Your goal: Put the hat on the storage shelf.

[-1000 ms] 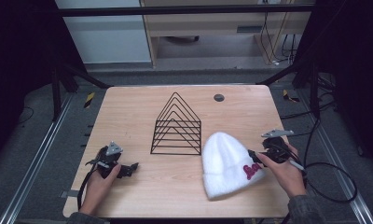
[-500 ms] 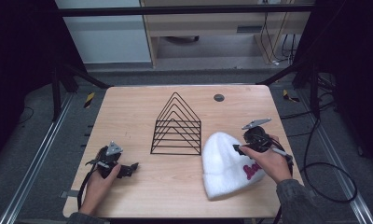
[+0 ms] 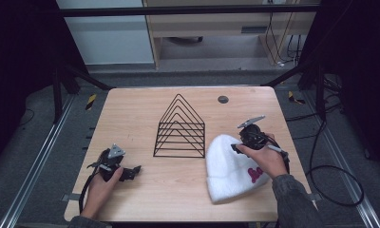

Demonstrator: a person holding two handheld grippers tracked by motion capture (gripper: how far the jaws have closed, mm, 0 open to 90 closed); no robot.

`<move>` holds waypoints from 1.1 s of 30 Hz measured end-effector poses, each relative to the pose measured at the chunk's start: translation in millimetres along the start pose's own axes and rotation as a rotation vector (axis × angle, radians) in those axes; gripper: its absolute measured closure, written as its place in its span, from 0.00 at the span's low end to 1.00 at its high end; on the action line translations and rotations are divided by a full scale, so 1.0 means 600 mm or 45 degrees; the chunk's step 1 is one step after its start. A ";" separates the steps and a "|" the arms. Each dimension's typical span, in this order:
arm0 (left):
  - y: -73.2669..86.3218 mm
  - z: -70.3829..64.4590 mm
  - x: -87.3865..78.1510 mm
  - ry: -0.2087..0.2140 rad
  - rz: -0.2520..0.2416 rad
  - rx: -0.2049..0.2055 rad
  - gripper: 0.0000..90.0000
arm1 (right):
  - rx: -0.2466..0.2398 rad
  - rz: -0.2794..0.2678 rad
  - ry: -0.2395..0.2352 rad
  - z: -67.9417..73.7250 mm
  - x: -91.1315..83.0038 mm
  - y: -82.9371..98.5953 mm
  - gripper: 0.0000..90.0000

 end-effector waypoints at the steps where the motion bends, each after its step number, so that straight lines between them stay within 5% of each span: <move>1: 0.000 0.000 0.000 0.000 0.000 0.000 0.00 | 0.003 0.005 0.004 -0.002 0.003 -0.001 0.52; 18: 0.000 0.000 0.000 0.001 0.003 0.003 0.00 | 0.070 0.094 -0.028 -0.011 0.072 0.004 0.57; 20: 0.000 0.000 0.000 -0.001 0.002 0.003 0.00 | 0.091 0.103 -0.055 -0.009 0.077 0.008 0.66; 24: 0.000 0.000 0.000 -0.001 0.001 0.002 0.00 | 0.077 0.094 -0.102 -0.002 0.069 0.009 0.86; 33: 0.000 0.000 0.000 -0.001 0.002 0.002 0.00 | 0.015 -0.027 -0.111 0.014 0.016 -0.005 0.92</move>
Point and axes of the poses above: each handheld gripper's, and its own axes: x roughly forward along the jaws, y roughly out of its underside, z roughly to its left, the point moved 8 cm from there along x, roughly forward along the jaws, and after that the axes turned 8 degrees about -z, right-handed, at the moved point
